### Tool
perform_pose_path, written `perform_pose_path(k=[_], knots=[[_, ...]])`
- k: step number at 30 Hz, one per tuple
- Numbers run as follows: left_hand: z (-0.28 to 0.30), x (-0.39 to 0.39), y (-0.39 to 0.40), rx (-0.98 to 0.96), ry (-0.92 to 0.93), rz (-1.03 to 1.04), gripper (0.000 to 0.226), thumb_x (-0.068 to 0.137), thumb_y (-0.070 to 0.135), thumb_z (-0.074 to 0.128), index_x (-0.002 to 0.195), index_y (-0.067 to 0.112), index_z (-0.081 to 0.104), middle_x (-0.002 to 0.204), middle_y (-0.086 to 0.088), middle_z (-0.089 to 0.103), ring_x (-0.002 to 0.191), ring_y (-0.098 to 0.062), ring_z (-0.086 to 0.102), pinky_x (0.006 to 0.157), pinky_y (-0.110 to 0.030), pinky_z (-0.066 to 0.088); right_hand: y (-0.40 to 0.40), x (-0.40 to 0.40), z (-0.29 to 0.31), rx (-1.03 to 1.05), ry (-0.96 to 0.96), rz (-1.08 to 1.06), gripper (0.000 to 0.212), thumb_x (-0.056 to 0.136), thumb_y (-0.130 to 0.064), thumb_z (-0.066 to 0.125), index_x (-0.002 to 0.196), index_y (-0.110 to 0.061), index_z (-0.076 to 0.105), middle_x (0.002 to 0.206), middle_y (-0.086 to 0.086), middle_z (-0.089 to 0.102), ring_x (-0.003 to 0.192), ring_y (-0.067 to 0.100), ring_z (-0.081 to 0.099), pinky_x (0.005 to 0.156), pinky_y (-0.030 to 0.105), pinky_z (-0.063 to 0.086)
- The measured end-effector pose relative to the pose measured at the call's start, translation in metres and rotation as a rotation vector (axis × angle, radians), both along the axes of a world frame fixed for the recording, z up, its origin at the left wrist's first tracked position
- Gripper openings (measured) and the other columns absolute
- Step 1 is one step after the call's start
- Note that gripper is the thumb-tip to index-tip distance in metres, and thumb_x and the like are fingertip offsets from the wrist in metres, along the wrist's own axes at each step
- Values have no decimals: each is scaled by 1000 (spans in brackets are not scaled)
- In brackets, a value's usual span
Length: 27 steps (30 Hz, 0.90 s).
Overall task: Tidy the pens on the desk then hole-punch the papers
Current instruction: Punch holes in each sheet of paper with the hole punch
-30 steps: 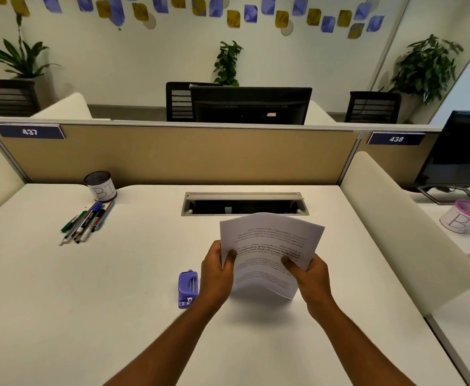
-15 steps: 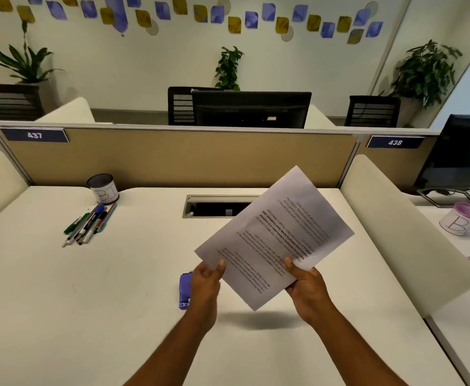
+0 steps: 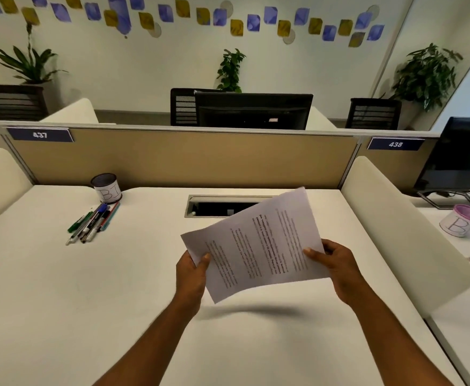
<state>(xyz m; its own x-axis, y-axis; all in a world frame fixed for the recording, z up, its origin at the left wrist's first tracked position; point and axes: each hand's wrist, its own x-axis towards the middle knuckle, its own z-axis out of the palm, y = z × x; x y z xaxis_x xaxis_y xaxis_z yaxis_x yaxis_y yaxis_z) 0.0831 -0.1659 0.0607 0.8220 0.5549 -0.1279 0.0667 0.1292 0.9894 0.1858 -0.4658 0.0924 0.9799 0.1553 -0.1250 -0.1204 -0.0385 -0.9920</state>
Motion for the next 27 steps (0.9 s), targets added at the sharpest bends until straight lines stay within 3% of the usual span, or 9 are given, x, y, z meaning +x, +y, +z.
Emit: perform_pose_path(k=[3, 5, 9, 13, 16, 19, 23, 27], knots=[[3, 4, -7, 52, -8, 6, 12, 100, 19, 56, 103, 29, 62, 96, 3, 74, 83, -17, 73, 58, -19, 56, 6, -3, -3, -149, -100, -69, 20, 83, -17, 82, 97, -30, 75, 91, -7, 80, 88, 21, 74, 74, 30, 61], [5, 7, -11, 61, -6, 34, 13, 100, 19, 57, 101, 31, 62, 96, 3, 73, 85, -18, 72, 62, -22, 57, 10, -7, -10, -165, -133, -140, 24, 86, -12, 79, 97, -32, 72, 95, -7, 77, 89, 21, 73, 80, 34, 61], [5, 4, -18, 136, 18, 9, 21, 99, 21, 59, 119, 21, 60, 107, 0, 71, 93, -20, 70, 76, -35, 61, 11, -19, -28, -139, -134, -210, 27, 88, -9, 77, 100, -32, 69, 100, -4, 76, 90, 22, 73, 79, 31, 59], [-4, -6, -27, 195, 78, -23, 28, 99, 20, 58, 125, 11, 56, 111, -6, 69, 96, -20, 69, 72, -25, 58, 10, -34, -51, -104, -30, -191, 31, 87, -7, 78, 109, -27, 68, 102, 0, 76, 92, 21, 73, 64, 20, 60], [-5, -8, -31, 225, 114, -19, 21, 101, 20, 54, 117, 8, 60, 106, -6, 70, 92, -20, 69, 64, -17, 52, 11, -38, -59, -89, 10, -237, 21, 87, -15, 78, 105, -23, 72, 89, -5, 79, 86, 23, 74, 58, 21, 58], [0, -2, -30, 258, 129, -31, 20, 102, 22, 51, 116, 11, 60, 105, -4, 70, 91, -21, 69, 66, -21, 54, 12, -36, -57, -50, -1, -280, 15, 88, -21, 77, 99, -30, 72, 85, -6, 78, 81, 21, 75, 57, 22, 59], [-8, -2, -26, 246, 148, -81, 25, 100, 22, 55, 124, 14, 57, 111, -3, 68, 96, -19, 68, 66, -18, 54, 15, -39, -64, -61, 26, -257, 29, 89, -21, 77, 116, -24, 65, 100, 1, 74, 89, 21, 72, 64, 28, 61], [-19, -4, -26, 211, 243, -39, 31, 99, 22, 58, 129, 15, 51, 116, -2, 65, 105, -21, 64, 71, -19, 50, 16, -45, -73, -72, 49, -313, 6, 93, -23, 73, 97, -26, 69, 93, -2, 77, 86, 21, 73, 56, 18, 55]])
